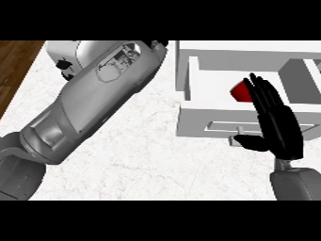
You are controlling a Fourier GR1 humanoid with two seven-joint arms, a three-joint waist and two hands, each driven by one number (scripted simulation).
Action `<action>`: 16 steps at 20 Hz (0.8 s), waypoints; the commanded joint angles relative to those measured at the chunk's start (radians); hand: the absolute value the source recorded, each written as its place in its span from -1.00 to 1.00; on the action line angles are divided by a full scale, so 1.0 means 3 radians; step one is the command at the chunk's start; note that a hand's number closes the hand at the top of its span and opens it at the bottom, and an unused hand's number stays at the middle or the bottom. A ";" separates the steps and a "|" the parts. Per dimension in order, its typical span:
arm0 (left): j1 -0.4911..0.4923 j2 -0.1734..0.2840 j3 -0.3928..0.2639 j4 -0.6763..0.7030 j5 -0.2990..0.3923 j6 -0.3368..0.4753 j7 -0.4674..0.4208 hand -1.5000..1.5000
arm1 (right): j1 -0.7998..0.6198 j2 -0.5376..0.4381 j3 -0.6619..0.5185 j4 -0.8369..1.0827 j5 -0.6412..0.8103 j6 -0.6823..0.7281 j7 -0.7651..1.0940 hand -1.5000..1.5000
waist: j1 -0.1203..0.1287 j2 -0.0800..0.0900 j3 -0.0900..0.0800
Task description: Pick up the can, place it into the drawer and close the drawer
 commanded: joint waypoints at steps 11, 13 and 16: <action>0.0551 0.0746 -0.0042 -0.1022 -0.0167 -0.0148 0.0466 -1.00 | -0.0774 0.0122 -0.0291 0.1732 0.0420 -0.0913 -0.0168 -1.00 | 0.0137 0.0023 0.0013; 0.0431 0.0715 -0.0031 -0.0914 -0.0212 -0.0088 0.0579 -1.00 | -0.0915 0.0131 -0.0315 0.1974 0.0475 -0.1063 -0.0233 -1.00 | 0.0077 0.0046 0.0016; 0.0566 0.0751 -0.0103 -0.1175 -0.0271 -0.0023 0.0657 -1.00 | -0.1277 0.0070 -0.0466 0.2294 0.0518 -0.1183 -0.0186 -1.00 | 0.0120 0.0043 0.0017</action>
